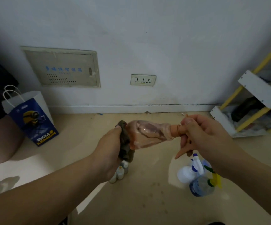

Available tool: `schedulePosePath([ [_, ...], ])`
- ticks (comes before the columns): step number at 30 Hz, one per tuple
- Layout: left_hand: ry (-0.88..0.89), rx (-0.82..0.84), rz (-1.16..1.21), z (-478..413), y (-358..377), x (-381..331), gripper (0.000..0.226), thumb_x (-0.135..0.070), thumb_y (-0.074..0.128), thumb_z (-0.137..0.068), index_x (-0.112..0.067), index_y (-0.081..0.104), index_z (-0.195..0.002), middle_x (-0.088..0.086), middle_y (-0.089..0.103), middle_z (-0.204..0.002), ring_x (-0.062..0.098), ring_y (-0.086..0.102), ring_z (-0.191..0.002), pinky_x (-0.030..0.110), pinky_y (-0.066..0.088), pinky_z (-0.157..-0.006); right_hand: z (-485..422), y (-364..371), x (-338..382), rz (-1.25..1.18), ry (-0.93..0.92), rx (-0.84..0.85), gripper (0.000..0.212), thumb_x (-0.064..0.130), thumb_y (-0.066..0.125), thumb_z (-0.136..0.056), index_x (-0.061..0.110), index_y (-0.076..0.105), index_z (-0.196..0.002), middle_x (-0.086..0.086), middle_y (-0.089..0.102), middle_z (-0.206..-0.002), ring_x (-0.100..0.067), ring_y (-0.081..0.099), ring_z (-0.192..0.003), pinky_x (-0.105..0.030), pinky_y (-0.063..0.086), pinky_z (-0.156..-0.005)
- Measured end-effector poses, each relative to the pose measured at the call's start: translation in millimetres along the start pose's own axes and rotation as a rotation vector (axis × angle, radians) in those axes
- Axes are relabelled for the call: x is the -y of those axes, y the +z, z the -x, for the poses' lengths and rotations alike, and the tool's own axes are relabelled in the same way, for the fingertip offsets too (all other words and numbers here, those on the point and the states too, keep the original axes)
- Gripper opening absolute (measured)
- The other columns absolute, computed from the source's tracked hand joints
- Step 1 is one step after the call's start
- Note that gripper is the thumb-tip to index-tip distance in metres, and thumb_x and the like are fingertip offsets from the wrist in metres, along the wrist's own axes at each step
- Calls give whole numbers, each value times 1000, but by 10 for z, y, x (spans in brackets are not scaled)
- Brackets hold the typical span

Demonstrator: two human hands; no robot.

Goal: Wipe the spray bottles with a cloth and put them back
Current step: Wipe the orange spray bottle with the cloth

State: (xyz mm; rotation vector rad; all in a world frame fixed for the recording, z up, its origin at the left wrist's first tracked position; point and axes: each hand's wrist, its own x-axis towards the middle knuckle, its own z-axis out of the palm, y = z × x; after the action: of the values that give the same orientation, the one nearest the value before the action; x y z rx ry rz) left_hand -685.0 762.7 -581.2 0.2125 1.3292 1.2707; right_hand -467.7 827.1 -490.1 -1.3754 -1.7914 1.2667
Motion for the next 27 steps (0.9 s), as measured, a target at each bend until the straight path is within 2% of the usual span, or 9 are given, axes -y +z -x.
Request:
schedulePosePath([
  [2,1,-17,78,76,65,-92,44,-41,43,-108,-9,73,-105,11,67,-77,25,57,-69,34,44,-67,-7,-3,7,9,-6,-7,24,21,44,-107,8,63,-101,-7,67,-61,-21,61,-54,-31,53,-50],
  [6,-13,-19,65,131,91,-104,38,-34,46,-106,-10,75,-104,15,75,-94,27,64,-84,41,47,-84,2,37,6,3,-14,8,24,21,45,-107,7,62,-99,-6,65,-60,-18,59,-52,-33,54,-51],
  [9,-23,-31,11,124,92,-44,32,-34,48,-105,-16,71,-117,17,75,-116,29,65,-103,44,45,-90,-34,23,-22,1,7,6,27,28,52,-104,6,64,-96,-8,64,-61,-21,59,-52,-35,53,-52],
  [12,72,-56,-60,119,104,-9,28,-31,45,-108,-27,65,-126,8,74,-117,26,67,-114,44,48,-104,-36,58,-42,14,27,42,29,34,56,-102,7,67,-95,-10,64,-61,-20,59,-51,-29,51,-51],
  [16,513,-131,-498,102,107,-24,27,-30,42,-109,-27,60,-129,-4,65,-110,16,62,-104,36,51,-92,29,139,-29,70,-43,12,26,29,52,-104,9,63,-93,-11,66,-64,-11,57,-50,-19,49,-48],
  [18,823,-78,-817,136,123,-35,29,-28,46,-106,-25,61,-130,-6,58,-120,11,56,-110,30,47,-97,70,182,10,93,-129,15,24,27,54,-103,10,62,-88,-12,63,-63,-9,56,-51,-20,49,-47],
  [21,1131,52,-1108,239,180,16,36,-29,43,-103,-22,60,-134,-8,56,-131,10,53,-118,24,44,-100,128,238,34,112,-234,43,23,26,58,-101,21,60,-78,0,58,-59,-12,56,-54,-33,55,-50],
  [24,1037,179,-1059,226,135,-82,33,-30,43,-98,-30,63,-126,-14,60,-118,8,57,-108,23,45,-91,145,213,20,181,-289,93,21,31,58,-100,22,61,-80,1,59,-64,-17,57,-59,-39,56,-57],
  [27,671,195,-881,36,38,-275,24,-29,49,-96,-33,69,-108,-11,69,-96,8,64,-89,22,48,-77,196,168,57,245,-354,140,21,33,57,-99,14,64,-92,-3,59,-73,-21,58,-65,-46,55,-59],
])
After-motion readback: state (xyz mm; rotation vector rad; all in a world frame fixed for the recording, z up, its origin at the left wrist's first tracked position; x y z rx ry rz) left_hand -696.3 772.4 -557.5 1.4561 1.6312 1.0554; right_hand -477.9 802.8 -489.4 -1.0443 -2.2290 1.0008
